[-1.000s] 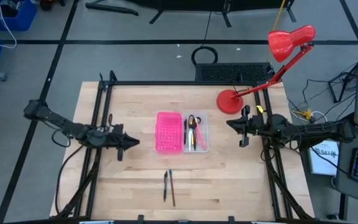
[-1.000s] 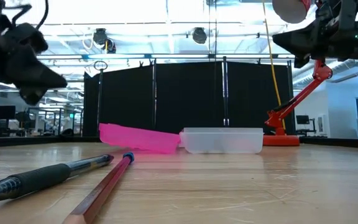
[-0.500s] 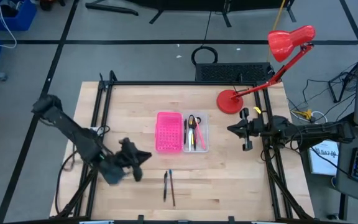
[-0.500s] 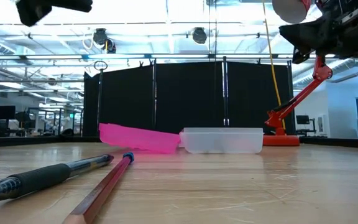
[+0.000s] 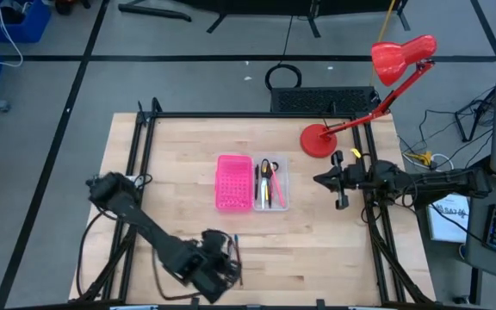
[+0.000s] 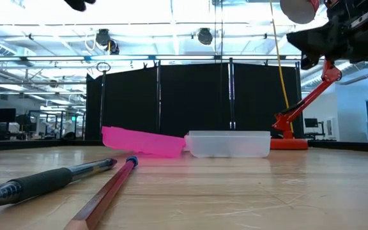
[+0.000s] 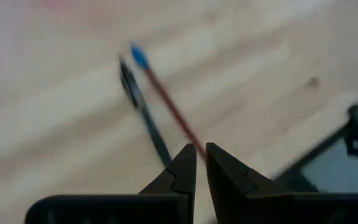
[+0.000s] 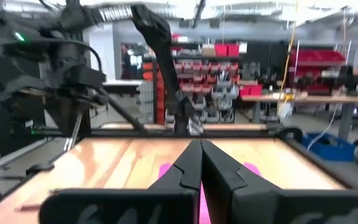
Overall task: Pick & place school supplies into a supply box
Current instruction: Put the transparent black pen into the supply box
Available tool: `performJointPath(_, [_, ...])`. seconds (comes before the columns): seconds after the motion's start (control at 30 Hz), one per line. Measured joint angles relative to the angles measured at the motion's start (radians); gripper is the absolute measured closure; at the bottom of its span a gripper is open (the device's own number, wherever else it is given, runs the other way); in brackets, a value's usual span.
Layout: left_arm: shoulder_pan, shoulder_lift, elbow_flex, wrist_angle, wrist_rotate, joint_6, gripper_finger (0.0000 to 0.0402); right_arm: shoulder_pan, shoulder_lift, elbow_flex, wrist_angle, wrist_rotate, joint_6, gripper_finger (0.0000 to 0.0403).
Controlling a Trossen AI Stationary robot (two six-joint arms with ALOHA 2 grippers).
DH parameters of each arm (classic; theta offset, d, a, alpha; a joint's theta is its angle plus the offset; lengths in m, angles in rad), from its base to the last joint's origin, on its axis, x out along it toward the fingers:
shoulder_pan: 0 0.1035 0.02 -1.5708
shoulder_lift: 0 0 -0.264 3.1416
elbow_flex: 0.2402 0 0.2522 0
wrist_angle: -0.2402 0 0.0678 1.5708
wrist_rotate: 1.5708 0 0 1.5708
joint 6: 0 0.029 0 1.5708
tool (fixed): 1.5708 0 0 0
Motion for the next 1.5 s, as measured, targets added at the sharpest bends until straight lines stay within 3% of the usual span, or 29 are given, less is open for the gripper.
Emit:
performJointPath(0.13, [0.035,0.101,0.149,-0.110,0.179,-0.048,0.0360,0.000,0.000,0.000,-0.039,0.001,0.001,0.0403])
performJointPath(0.27, [0.065,0.152,0.208,-0.141,0.193,-0.043,0.0360,0.000,0.000,0.000,-0.040,0.001,0.003,0.0403])
performJointPath(0.53, [0.080,0.245,0.208,-0.092,0.268,-0.041,0.0354,0.000,0.000,-0.001,-0.069,0.001,0.011,0.0403])
performJointPath(0.67, [0.081,0.291,0.208,-0.082,0.371,-0.004,0.0315,0.000,0.000,0.000,-0.059,0.001,0.002,0.0403])
performJointPath(0.87, [0.095,0.317,0.208,-0.105,0.368,0.019,0.0221,0.000,0.000,0.000,-0.046,0.002,-0.015,0.0403])
performJointPath(1.0, [0.108,0.315,0.207,-0.167,0.364,0.020,0.0187,0.000,0.000,0.000,-0.040,0.002,-0.016,0.0403])
performJointPath(1.17, [0.118,0.315,0.185,-0.186,0.356,0.019,0.0187,0.000,0.000,0.000,-0.039,0.002,-0.016,0.0403])
performJointPath(1.5, [0.147,0.304,-0.007,0.039,0.473,0.044,0.0233,0.000,0.000,0.000,-0.058,0.003,-0.015,0.0403])
